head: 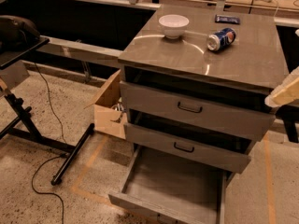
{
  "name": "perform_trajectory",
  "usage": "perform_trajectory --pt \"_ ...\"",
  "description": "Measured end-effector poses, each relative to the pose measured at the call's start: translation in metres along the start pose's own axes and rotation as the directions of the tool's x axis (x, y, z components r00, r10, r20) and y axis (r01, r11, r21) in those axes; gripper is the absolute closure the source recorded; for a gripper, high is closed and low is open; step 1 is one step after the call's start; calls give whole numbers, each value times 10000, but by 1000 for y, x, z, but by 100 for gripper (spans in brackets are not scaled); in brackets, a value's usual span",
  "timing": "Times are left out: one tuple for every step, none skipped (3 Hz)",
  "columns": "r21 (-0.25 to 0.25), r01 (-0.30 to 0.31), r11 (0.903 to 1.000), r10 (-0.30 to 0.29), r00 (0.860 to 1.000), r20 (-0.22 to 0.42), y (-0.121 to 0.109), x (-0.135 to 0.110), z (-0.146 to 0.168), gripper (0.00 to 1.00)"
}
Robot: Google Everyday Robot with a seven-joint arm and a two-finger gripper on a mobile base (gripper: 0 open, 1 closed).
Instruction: Place pepsi can into bottom drawer
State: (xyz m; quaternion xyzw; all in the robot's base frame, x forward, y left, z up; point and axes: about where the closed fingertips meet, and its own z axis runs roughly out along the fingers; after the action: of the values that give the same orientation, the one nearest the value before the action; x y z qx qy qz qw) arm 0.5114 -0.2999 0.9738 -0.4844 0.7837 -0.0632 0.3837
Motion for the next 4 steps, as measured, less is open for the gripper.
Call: perform_trajectory --pt "255 -862 9959 854 9958 343 -4 2 14 0" --pt "1088 -2865 9519 2705 9523 1413 -36 5 51 0" --pt "1686 -3757 9113 3358 9149 2238 -57 10 83 0" --pt "2310 -4376 8690 3474 8719 3451 -84 15 111 0"
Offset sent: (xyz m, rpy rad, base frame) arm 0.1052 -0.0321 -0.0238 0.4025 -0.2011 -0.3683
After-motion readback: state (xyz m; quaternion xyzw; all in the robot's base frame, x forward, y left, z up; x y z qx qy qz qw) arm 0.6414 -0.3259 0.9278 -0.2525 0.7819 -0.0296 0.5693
